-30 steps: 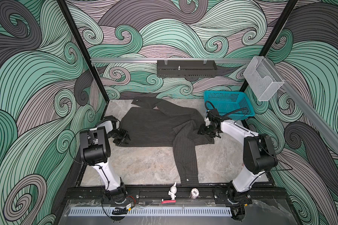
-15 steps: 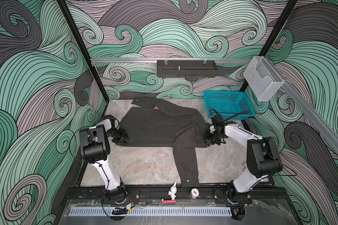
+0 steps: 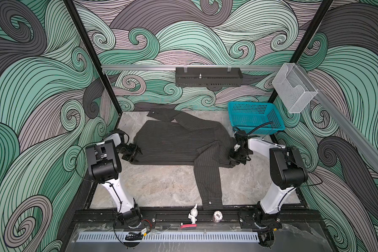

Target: Fold and stack the long sleeve shirts

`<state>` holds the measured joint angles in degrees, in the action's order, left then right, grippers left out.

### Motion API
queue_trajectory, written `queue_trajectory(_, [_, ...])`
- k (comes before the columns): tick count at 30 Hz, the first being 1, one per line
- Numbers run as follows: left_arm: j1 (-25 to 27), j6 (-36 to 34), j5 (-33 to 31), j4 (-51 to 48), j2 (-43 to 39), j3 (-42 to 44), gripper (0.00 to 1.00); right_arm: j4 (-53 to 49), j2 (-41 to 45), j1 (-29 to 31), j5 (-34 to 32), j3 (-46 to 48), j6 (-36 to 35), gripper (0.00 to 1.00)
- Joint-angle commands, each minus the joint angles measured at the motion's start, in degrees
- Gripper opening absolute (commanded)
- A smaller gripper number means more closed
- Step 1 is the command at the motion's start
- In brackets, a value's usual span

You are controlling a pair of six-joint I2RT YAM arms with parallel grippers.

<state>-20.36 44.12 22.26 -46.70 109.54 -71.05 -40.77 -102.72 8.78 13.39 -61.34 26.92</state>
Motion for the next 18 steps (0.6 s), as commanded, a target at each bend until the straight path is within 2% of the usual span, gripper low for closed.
queue_trajectory(1, [0.31,-4.55,0.45,-1.51,-6.54,-0.36,0.58,-2.36,4.72,-0.7,-2.15,-0.19,-0.64,0.29])
queue_trajectory(4, [4.36,-9.65,3.18,-1.91,-14.25,-0.58,0.61,-3.44,11.52,0.04,-2.19,-0.42,-0.23,0.51])
queue_trajectory(6, [9.72,-13.44,2.92,-2.69,-19.56,-0.49,0.61,-4.97,15.55,0.48,-2.69,-1.03,-0.08,0.6])
queue_trajectory(8, [18.33,-17.02,2.7,-2.82,-24.96,0.1,0.61,-6.22,19.31,0.79,-2.91,-1.25,0.32,0.71])
queue_trajectory(11, [32.47,-20.08,1.72,-0.13,-32.09,2.6,0.6,-7.0,23.89,1.15,-3.03,-0.36,1.23,0.72])
queue_trajectory(14, [47.54,-21.83,-1.55,3.7,-35.42,5.71,0.59,-6.74,28.33,1.71,-2.71,1.57,1.9,0.71])
queue_trajectory(18, [65.13,-20.33,-7.21,4.96,-31.51,6.51,0.6,-6.9,32.67,2.12,-2.69,4.25,2.64,0.69])
